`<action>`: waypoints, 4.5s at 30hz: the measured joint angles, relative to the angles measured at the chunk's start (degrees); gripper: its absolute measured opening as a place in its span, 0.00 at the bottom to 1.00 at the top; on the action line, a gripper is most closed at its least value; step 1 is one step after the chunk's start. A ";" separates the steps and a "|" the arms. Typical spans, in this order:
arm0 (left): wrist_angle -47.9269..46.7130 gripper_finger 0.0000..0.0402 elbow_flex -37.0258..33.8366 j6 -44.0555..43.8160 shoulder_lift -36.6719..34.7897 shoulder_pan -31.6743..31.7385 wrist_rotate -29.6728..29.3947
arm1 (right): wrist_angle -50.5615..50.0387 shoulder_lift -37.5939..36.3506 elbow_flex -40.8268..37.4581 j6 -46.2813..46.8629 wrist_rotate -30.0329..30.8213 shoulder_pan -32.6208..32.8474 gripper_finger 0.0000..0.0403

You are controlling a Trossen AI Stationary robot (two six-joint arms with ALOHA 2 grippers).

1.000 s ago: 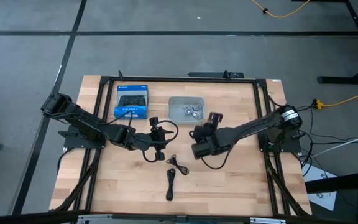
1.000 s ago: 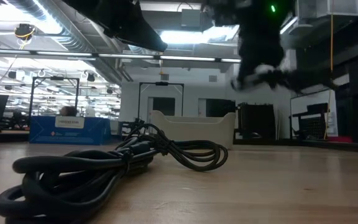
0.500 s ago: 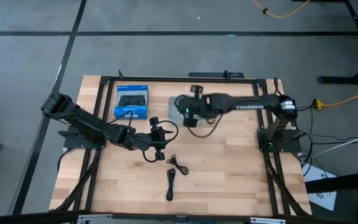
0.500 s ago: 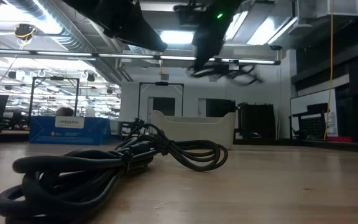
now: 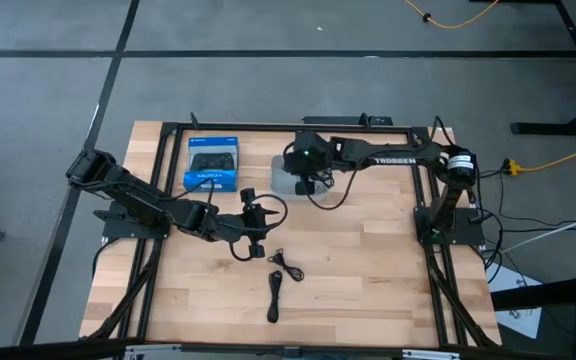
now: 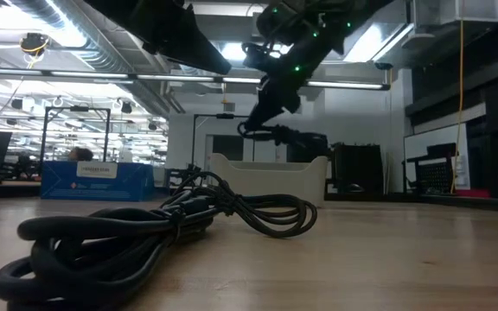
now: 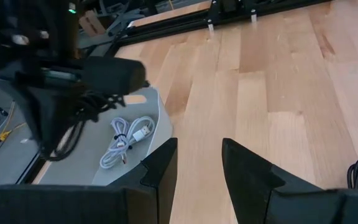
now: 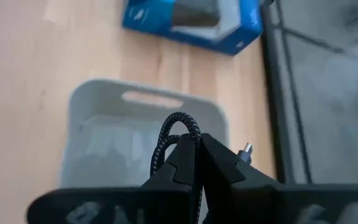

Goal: Pick and place USB-C Cables
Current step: Put the top right black charger cable into the white bin, then put the bottom black charger cable into the white bin

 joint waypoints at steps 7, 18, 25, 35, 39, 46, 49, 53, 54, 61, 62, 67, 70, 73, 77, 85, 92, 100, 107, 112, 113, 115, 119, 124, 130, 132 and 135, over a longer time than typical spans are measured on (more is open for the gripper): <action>0.02 0.30 0.00 0.02 0.00 -0.01 0.00 | 3.42 -0.04 -0.52 -1.47 -3.81 -0.54 0.07; 0.02 0.30 0.00 0.00 0.00 -0.01 0.02 | 4.24 -0.04 -0.52 -1.12 -3.86 -0.51 0.21; -0.21 0.30 0.00 0.00 0.00 0.01 0.02 | 0.28 -0.04 0.89 4.77 3.25 0.48 0.28; -1.38 0.30 0.00 -0.65 0.00 -0.01 0.02 | -39.45 -0.20 9.89 37.16 9.07 10.03 0.28; -1.56 0.30 0.00 -3.76 0.00 0.01 2.62 | -47.01 -0.20 5.28 47.36 10.39 17.10 0.28; -1.05 0.30 0.04 -14.56 0.35 0.50 26.64 | -46.73 -0.13 -1.46 55.77 12.29 27.59 0.28; -1.07 0.28 0.15 -20.67 3.41 0.07 32.72 | -46.81 -0.13 -1.55 58.57 16.15 31.15 0.28; -1.77 0.23 0.13 -23.03 9.81 -1.22 38.53 | -48.14 -0.13 -1.27 61.62 19.93 34.52 0.28; -1.99 0.21 0.13 -23.04 11.43 -1.62 40.87 | -48.57 -0.13 -1.06 62.38 20.54 35.20 0.28; -2.44 0.06 0.00 -22.35 17.11 -4.03 51.28 | -51.98 -0.13 -0.85 66.18 22.68 36.91 0.28; -1.40 0.04 0.00 -22.29 17.29 -4.06 51.28 | -52.31 -0.13 -0.85 66.22 22.72 36.90 0.28; 2.66 0.00 0.10 -22.91 17.85 -3.45 51.34 | -52.20 -0.13 -0.85 66.20 24.18 36.88 0.28; 3.17 0.00 0.00 -25.76 18.72 -3.54 51.40 | -52.25 -0.13 -0.85 66.22 24.19 36.88 0.28; 5.53 0.00 -0.06 -26.87 20.67 -3.99 51.59 | -52.34 -0.13 -0.85 66.18 24.20 36.88 0.28; 7.46 0.00 3.00 -24.38 23.92 -3.91 51.50 | -52.65 -0.13 -0.85 66.17 24.36 36.88 0.28; 1.22 0.00 10.27 -19.10 27.61 -0.36 36.19 | -52.89 -0.11 -0.83 66.61 25.80 36.88 0.28; -7.09 0.00 12.78 -19.51 27.61 4.02 8.67 | -53.89 -0.11 -0.83 67.57 25.98 36.86 0.28; -9.64 0.00 16.22 -16.40 25.28 2.02 7.68 | -54.19 -0.11 -0.83 67.66 27.17 36.86 0.28; -16.96 0.00 18.08 -11.98 23.85 -0.54 24.31 | -54.23 -0.11 -0.83 68.12 27.18 36.90 0.28; -16.59 0.00 18.10 -9.64 23.78 -1.06 22.80 | -54.34 -0.11 -0.83 68.80 27.18 36.91 0.28; -16.53 0.00 18.10 -9.60 23.78 -1.04 23.14 | -54.43 -0.11 -0.83 68.81 27.18 36.91 0.28; -16.57 0.00 18.10 -8.39 23.78 -0.98 26.03 | -54.51 -0.11 -0.83 68.82 27.18 36.91 0.28; -16.85 0.00 18.13 -4.33 25.22 -1.10 34.31 | -54.56 -0.11 -0.83 68.80 27.18 36.91 0.28; -16.02 0.00 18.13 -3.93 27.79 -0.87 34.80 | -54.73 -0.09 -0.83 68.92 27.20 36.88 0.28; -10.07 0.00 18.08 -2.67 31.65 0.40 25.38 | -54.85 -0.09 -0.83 68.97 27.18 36.91 0.28; -5.84 0.00 18.10 -1.42 32.02 0.75 21.55 | -54.87 -0.09 -0.83 68.96 27.20 36.91 0.28; -0.89 0.00 18.10 0.35 32.02 1.24 18.12 | -54.89 -0.09 -0.83 68.95 27.30 36.91 0.28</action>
